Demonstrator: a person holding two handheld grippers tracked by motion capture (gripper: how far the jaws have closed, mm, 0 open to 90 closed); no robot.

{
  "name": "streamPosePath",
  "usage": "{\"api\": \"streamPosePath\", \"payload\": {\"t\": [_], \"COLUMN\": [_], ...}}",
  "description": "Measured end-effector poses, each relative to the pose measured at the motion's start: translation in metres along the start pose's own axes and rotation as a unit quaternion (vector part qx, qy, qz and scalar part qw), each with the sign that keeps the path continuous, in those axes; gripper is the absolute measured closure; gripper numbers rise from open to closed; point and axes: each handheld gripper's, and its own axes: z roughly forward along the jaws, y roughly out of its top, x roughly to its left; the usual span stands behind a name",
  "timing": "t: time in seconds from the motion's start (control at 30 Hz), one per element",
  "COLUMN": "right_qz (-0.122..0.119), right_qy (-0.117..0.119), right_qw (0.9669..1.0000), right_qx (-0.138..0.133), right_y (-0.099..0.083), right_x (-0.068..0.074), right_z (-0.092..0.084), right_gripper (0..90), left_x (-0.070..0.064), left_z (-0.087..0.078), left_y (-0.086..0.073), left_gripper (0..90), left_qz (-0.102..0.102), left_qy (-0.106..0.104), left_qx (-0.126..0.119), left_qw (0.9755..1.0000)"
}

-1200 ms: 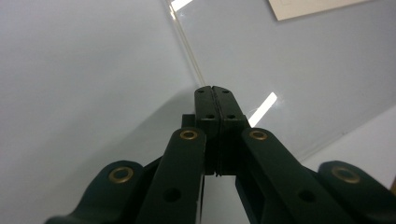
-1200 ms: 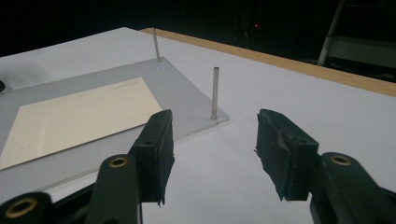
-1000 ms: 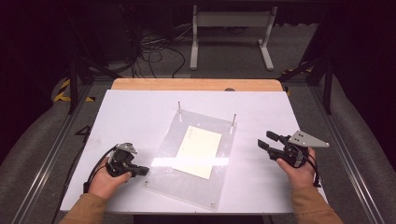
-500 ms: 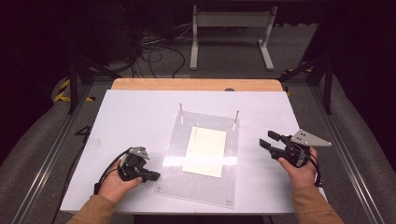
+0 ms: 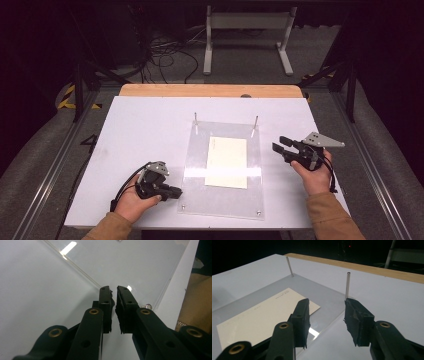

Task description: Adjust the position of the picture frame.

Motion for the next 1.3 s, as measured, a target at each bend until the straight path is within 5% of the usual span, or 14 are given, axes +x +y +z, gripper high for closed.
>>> {"api": "streamPosePath", "payload": {"t": [0.17, 0.47, 0.87, 1.2, 1.3], "right_qz": [-0.016, -0.027, -0.016, -0.072, -0.070], "right_qy": [-0.004, -0.022, -0.042, -0.049, -0.042], "right_qw": [0.9996, 0.9974, 0.9959, 0.9909, 0.9913], "right_qx": [0.024, 0.063, 0.078, 0.102, 0.104], "right_y": [0.018, 0.039, 0.035, 0.035, 0.036], "right_x": [-0.002, -0.016, -0.035, -0.034, -0.036], "right_z": [0.019, 0.062, 0.110, 0.132, 0.132], "right_gripper": [56.8, 60.7, 61.9, 84.0, 84.7], "left_x": [0.000, 0.004, 0.004, 0.008, 0.009], "left_z": [-0.013, -0.033, -0.038, -0.041, -0.040], "left_y": [-0.003, -0.024, -0.038, -0.042, -0.042], "left_gripper": [75.3, 66.0, 63.2, 63.1, 63.1], "left_qz": [-0.006, -0.030, -0.042, -0.039, -0.050], "left_qy": [0.016, 0.061, 0.075, 0.080, 0.076], "left_qx": [-0.038, -0.098, -0.107, -0.111, -0.112], "left_qw": [0.9991, 0.9929, 0.9905, 0.9898, 0.9894]}}
